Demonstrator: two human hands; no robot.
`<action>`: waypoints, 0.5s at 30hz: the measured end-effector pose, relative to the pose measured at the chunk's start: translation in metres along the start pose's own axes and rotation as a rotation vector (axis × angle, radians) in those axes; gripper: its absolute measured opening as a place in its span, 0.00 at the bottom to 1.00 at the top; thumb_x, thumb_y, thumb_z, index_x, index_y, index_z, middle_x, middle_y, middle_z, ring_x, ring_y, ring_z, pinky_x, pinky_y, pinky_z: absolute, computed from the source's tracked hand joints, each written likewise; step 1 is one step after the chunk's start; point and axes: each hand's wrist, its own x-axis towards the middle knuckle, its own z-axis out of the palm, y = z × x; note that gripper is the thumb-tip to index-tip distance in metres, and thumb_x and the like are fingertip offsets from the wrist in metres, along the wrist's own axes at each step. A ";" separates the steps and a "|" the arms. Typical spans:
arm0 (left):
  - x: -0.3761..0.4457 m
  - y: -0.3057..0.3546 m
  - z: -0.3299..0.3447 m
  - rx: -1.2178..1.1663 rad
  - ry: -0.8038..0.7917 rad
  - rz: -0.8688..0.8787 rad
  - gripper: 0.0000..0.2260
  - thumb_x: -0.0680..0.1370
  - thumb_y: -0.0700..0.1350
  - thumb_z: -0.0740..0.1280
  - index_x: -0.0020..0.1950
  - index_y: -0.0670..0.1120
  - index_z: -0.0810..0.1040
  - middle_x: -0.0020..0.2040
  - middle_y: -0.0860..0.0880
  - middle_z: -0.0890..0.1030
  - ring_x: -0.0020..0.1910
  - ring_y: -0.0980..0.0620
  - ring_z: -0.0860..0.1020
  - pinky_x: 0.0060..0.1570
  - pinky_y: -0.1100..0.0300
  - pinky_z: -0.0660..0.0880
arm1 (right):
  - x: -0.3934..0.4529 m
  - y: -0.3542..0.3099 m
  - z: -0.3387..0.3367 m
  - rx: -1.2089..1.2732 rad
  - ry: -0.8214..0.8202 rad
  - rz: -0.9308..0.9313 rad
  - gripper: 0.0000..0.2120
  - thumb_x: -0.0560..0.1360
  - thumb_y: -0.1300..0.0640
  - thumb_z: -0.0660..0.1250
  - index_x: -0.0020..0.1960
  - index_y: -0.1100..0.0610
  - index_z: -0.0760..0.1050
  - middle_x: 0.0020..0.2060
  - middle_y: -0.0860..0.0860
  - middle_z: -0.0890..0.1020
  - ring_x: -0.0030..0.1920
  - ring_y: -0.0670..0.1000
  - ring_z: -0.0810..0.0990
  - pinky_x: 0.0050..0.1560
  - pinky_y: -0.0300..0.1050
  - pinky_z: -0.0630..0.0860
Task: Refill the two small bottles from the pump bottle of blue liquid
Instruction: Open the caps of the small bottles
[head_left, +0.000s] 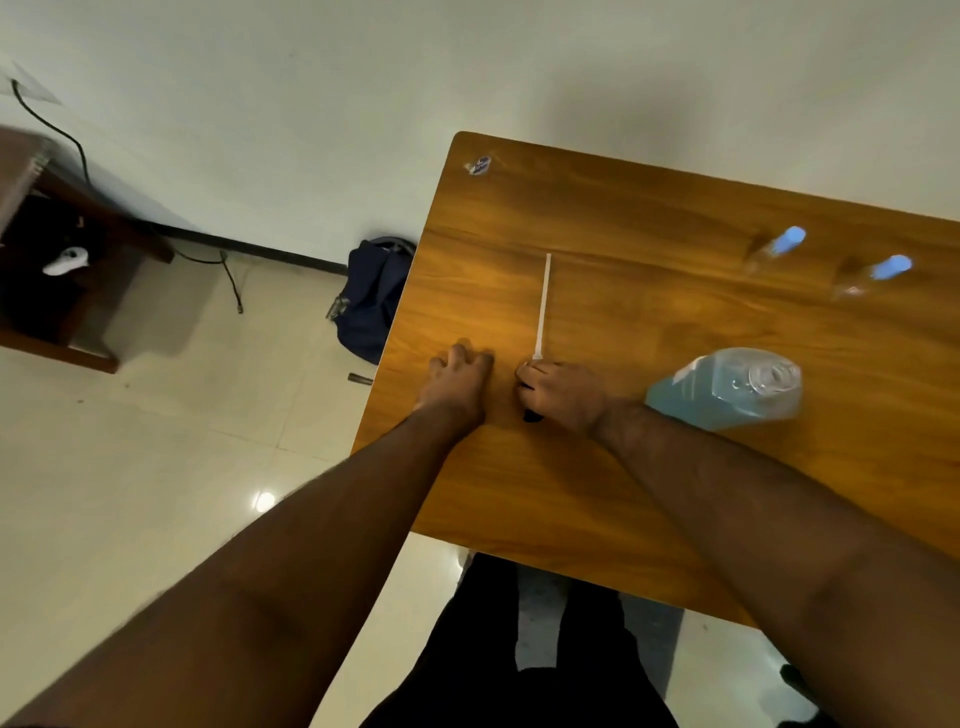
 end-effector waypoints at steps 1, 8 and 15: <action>0.001 0.000 0.000 -0.004 -0.003 -0.005 0.37 0.73 0.38 0.71 0.75 0.56 0.56 0.74 0.43 0.56 0.69 0.36 0.60 0.63 0.39 0.71 | -0.001 -0.001 0.000 -0.016 -0.023 -0.001 0.06 0.68 0.64 0.71 0.44 0.62 0.79 0.47 0.60 0.80 0.46 0.60 0.80 0.34 0.51 0.81; -0.002 0.004 -0.016 -0.126 -0.026 -0.052 0.36 0.73 0.44 0.72 0.76 0.53 0.58 0.74 0.41 0.60 0.69 0.36 0.66 0.64 0.43 0.72 | 0.000 -0.001 -0.035 0.007 -0.157 0.026 0.12 0.76 0.64 0.60 0.58 0.61 0.75 0.57 0.59 0.76 0.60 0.61 0.74 0.57 0.57 0.75; 0.016 0.068 -0.079 -0.222 0.123 0.039 0.27 0.75 0.45 0.69 0.73 0.48 0.66 0.71 0.41 0.66 0.67 0.39 0.69 0.61 0.50 0.72 | -0.059 0.065 -0.175 0.128 0.168 0.353 0.14 0.73 0.70 0.59 0.52 0.59 0.78 0.49 0.55 0.79 0.48 0.57 0.79 0.44 0.48 0.78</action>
